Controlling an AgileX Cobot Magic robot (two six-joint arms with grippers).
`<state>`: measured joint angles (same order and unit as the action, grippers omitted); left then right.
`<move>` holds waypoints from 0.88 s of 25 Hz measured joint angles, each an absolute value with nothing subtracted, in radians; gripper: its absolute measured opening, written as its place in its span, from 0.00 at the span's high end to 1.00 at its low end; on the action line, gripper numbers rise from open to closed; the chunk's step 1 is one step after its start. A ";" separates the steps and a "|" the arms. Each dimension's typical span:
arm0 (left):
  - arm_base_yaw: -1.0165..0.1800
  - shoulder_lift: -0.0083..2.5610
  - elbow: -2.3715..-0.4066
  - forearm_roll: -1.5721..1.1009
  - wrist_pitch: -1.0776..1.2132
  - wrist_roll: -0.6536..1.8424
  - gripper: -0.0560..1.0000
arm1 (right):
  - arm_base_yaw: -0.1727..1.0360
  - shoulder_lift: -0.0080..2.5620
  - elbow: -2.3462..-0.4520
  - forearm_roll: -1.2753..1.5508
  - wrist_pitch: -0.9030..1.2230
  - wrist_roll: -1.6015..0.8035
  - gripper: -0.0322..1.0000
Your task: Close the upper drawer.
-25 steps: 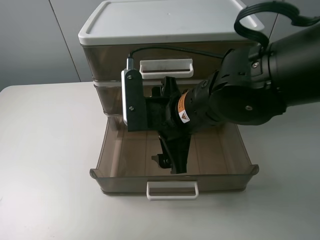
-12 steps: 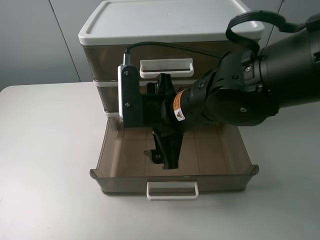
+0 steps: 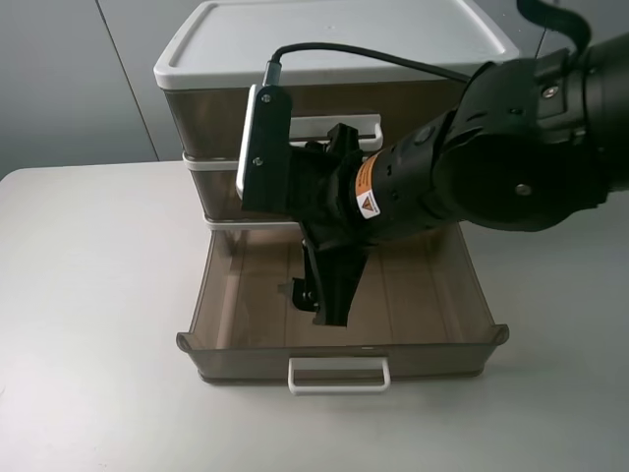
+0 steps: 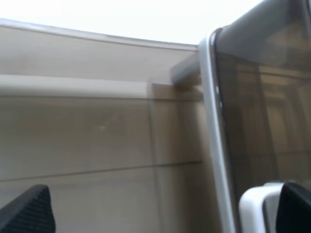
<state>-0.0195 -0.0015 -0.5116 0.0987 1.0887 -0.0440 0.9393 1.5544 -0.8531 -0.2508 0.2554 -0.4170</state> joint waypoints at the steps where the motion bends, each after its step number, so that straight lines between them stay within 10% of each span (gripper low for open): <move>1: -0.019 -0.001 -0.512 0.099 1.089 -0.044 0.25 | 0.952 1.540 -0.853 -0.231 0.286 -0.414 0.30; 22: -0.019 -0.001 -0.512 0.099 1.089 -0.044 0.25 | 1.025 0.846 -0.727 0.015 0.847 -0.238 0.30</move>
<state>-0.0195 -0.0015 -0.5116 0.0987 1.0887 -0.0440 1.0254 0.8464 -0.7273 0.0154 0.8466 -0.2383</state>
